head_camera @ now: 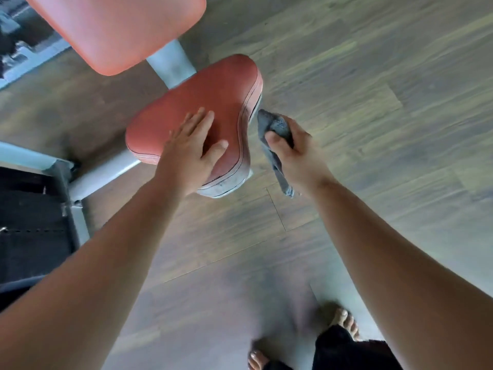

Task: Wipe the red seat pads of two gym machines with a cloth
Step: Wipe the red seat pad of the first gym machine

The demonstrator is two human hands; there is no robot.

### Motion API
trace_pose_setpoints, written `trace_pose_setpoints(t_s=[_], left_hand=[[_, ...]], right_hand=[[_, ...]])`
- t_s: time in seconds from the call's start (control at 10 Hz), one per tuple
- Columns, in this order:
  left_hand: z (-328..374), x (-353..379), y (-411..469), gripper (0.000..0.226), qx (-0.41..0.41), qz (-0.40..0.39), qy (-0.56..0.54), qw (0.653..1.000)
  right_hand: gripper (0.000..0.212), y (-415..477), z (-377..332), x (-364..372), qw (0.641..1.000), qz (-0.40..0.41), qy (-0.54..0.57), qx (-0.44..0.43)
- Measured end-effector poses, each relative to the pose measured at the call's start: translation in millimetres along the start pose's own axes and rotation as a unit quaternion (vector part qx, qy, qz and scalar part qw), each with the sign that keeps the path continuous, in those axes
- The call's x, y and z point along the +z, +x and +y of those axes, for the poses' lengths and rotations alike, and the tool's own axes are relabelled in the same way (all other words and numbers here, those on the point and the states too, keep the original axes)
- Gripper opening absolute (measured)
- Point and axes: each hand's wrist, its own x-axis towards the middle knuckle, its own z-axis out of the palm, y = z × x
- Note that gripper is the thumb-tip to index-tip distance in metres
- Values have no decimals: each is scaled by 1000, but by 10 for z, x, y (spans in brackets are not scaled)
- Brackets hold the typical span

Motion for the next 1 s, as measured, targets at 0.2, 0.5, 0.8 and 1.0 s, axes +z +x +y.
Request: trace_pose_setpoints(t_s=[0.2, 0.5, 0.8, 1.0], left_hand=[[-49, 184, 91, 68, -9, 33, -42, 999], [-139, 263, 140, 60, -15, 81, -149, 985], [-33, 249, 90, 56, -5, 82, -113, 990], [25, 243, 43, 48, 8, 81, -106, 991]], right_hand=[[38, 90, 605, 555, 973, 16, 229, -5], [55, 161, 711, 995, 896, -25, 440, -60], [55, -16, 379, 898, 950, 14, 291, -107], [59, -348, 339, 998, 950, 21, 293, -110]])
